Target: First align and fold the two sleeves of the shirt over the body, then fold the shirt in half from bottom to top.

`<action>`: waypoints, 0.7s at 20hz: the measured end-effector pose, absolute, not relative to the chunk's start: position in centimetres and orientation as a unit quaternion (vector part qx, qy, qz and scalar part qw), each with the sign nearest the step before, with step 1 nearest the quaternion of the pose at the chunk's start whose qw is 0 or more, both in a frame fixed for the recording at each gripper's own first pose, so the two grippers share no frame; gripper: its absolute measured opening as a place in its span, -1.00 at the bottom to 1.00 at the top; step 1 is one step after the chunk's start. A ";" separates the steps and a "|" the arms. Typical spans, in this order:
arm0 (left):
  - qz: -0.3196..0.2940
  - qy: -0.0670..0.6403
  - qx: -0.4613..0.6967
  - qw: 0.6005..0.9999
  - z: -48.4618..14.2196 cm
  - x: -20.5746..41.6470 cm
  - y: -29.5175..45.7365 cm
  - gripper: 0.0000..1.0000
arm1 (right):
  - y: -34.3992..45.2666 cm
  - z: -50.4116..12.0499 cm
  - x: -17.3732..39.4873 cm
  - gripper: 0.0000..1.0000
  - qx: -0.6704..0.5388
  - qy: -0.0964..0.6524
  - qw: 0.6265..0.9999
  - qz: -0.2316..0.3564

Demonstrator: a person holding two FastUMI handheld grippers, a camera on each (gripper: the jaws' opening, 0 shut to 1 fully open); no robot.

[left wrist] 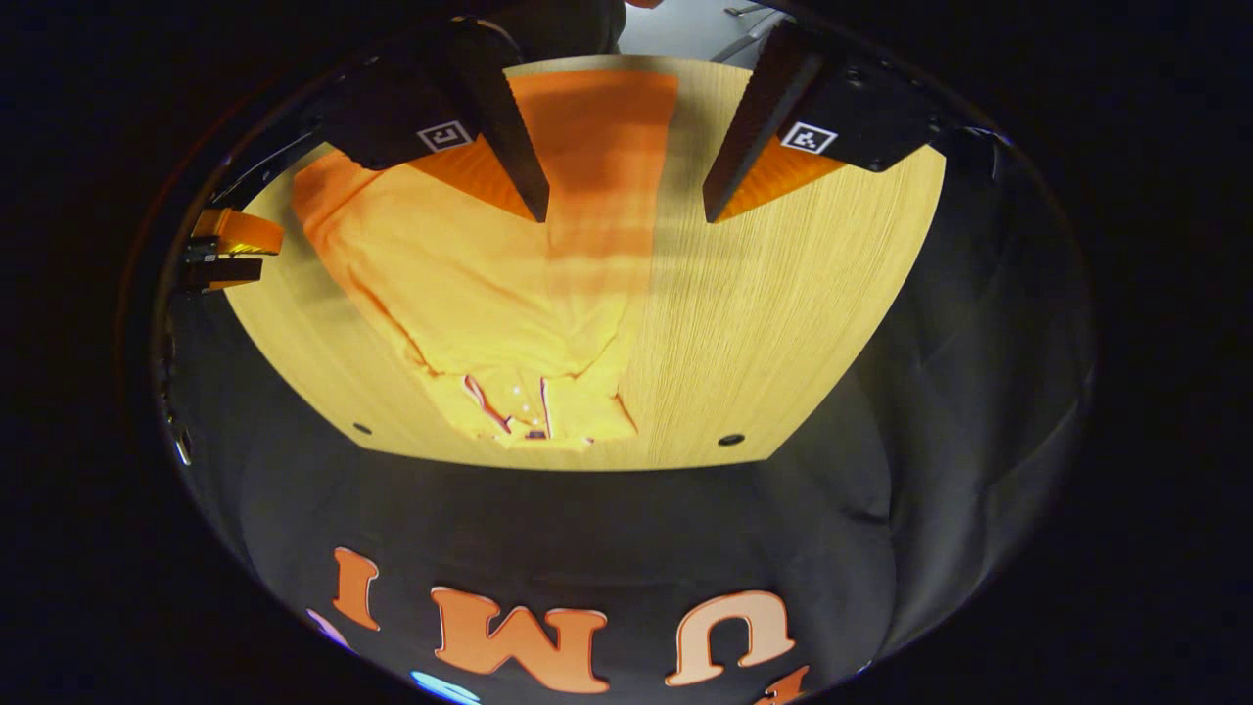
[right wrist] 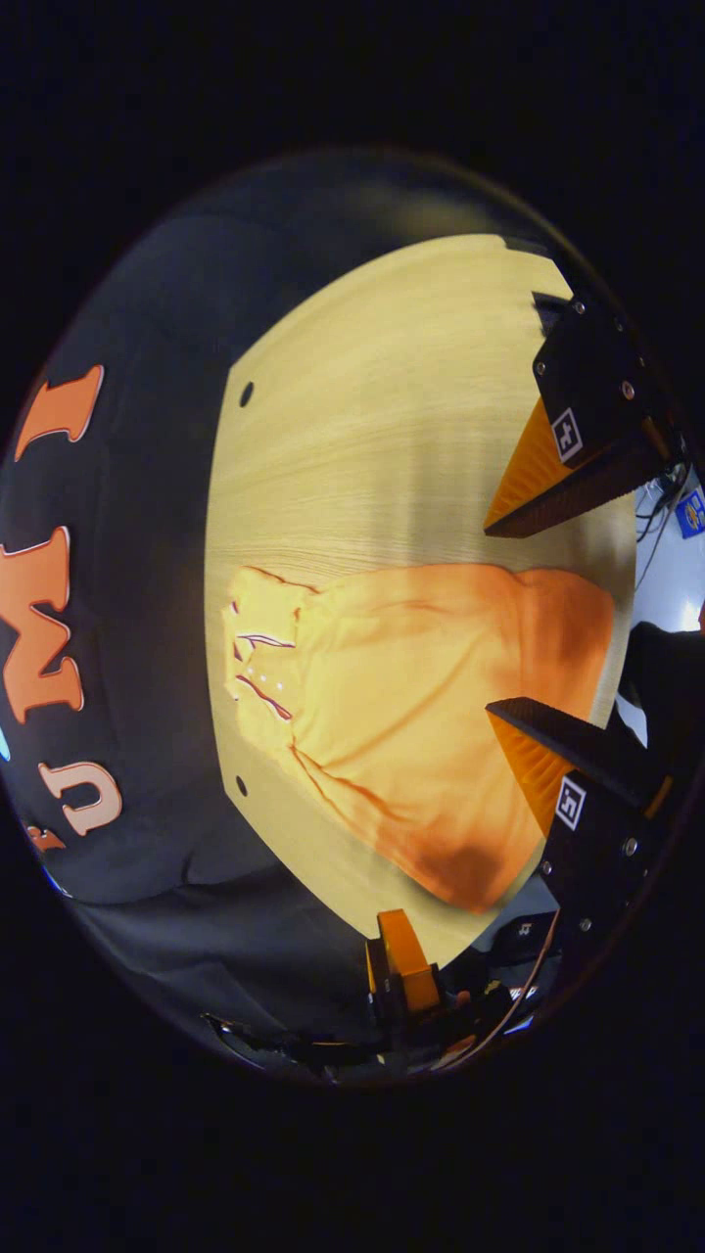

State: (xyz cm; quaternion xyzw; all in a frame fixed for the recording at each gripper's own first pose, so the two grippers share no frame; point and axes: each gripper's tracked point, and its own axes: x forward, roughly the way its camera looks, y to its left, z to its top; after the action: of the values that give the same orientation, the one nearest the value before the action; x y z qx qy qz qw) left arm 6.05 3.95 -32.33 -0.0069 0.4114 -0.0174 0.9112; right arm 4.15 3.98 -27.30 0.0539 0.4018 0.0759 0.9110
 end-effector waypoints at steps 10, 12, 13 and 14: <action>-0.024 0.522 -0.030 0.852 -38.9 2.2 4.2 0.97 | 5.7 -29.9 2.5 0.96 0.075 0.497 0.863 0.060; -0.032 0.539 -0.039 0.841 -39.6 1.4 4.0 0.97 | 6.4 -30.3 2.2 0.94 0.084 0.508 0.855 0.065; -0.029 0.548 -0.043 0.835 -40.3 1.0 4.0 0.96 | 6.8 -30.2 2.4 0.94 0.090 0.507 0.854 0.070; -0.024 0.551 -0.039 0.834 -40.3 0.8 4.3 0.97 | 7.3 -30.4 2.2 0.87 0.092 0.512 0.851 0.076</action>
State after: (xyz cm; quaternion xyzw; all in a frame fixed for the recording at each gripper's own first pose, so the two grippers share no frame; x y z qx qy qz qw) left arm 0.76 4.25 -40.25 -0.0390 0.5505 -0.0240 0.8336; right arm 2.25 7.34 -30.44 0.0923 0.5119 0.0759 0.8507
